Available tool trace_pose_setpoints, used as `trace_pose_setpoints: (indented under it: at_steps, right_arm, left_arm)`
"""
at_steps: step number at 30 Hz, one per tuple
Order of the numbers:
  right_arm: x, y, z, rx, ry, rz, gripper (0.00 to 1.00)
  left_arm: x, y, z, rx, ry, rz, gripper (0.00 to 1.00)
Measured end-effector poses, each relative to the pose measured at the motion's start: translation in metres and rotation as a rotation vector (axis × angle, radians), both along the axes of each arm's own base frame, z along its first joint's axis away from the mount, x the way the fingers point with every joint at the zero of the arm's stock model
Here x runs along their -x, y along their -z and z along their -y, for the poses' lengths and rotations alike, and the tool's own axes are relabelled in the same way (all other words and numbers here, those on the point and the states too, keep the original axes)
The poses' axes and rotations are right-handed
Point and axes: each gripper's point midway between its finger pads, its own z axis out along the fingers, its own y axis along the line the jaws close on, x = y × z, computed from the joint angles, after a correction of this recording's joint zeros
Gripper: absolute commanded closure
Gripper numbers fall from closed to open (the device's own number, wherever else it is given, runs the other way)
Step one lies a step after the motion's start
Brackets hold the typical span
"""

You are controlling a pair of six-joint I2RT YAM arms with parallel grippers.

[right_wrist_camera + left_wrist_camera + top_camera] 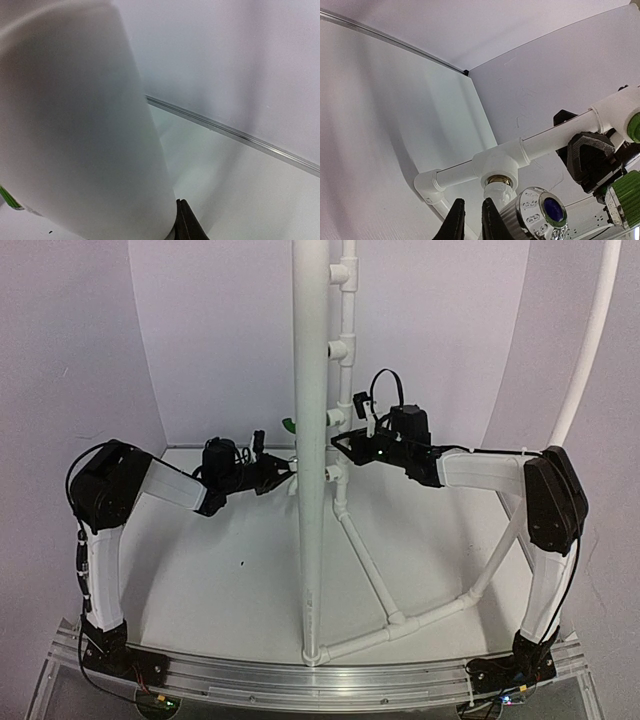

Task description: Install the water faucets

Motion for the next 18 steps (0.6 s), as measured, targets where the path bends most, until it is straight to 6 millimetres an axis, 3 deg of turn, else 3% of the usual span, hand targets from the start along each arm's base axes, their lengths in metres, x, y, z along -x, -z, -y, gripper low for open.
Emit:
trace_pose_setpoints:
  at_steps: [6, 13, 18]
  right_arm:
    - [0.000, 0.000, 0.000, 0.000, 0.000, 0.000, 1.00]
    - [0.000, 0.000, 0.000, 0.000, 0.000, 0.000, 1.00]
    - [0.000, 0.000, 0.000, 0.000, 0.000, 0.000, 1.00]
  left_arm:
    - [0.007, -0.015, 0.001, -0.013, 0.031, 0.023, 0.89]
    - [0.019, -0.051, 0.002, 0.004, 0.065, 0.098, 0.89]
    - [0.035, -0.052, 0.015, -0.010, 0.115, 0.099, 0.90]
